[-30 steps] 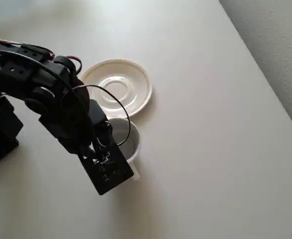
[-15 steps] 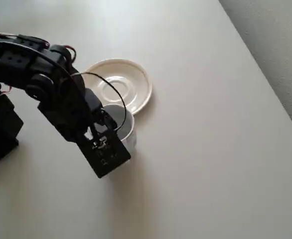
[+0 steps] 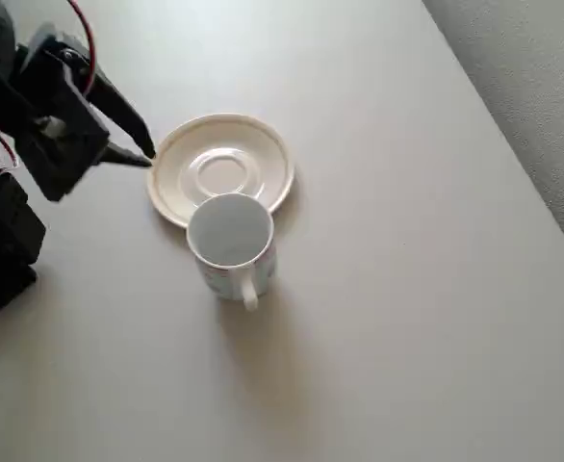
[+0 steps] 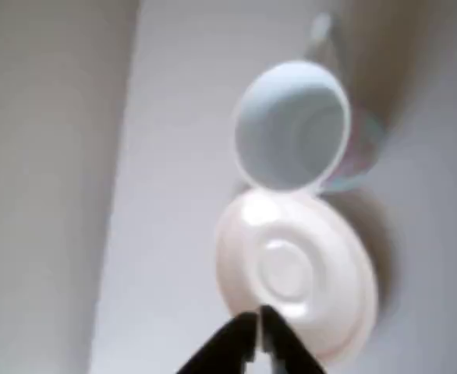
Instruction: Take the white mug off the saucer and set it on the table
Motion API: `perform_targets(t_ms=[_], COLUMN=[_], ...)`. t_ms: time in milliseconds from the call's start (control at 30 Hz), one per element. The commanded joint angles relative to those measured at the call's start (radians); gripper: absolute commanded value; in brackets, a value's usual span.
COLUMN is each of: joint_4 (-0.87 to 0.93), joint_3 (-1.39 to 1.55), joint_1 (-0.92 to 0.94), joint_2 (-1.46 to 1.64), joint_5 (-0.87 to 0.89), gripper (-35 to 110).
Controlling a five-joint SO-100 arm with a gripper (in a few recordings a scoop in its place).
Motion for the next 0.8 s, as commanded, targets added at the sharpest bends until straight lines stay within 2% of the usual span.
perform_targets(t_ms=[0,200,367,467,767], joint_4=[-0.114,-0.288,-0.253,-0.181,-0.179], joint_3=[0.345,0.689,0.951,0.963,0.963], joint_1=[-0.038,-0.018,-0.069,-0.074,-0.094], joint_2=[0.192,0.210,0.520,0.604,0.604], joint_5=[0.118,0.161,0.239,0.285,0.267], gripper=[-2,-2,-2,-2,1])
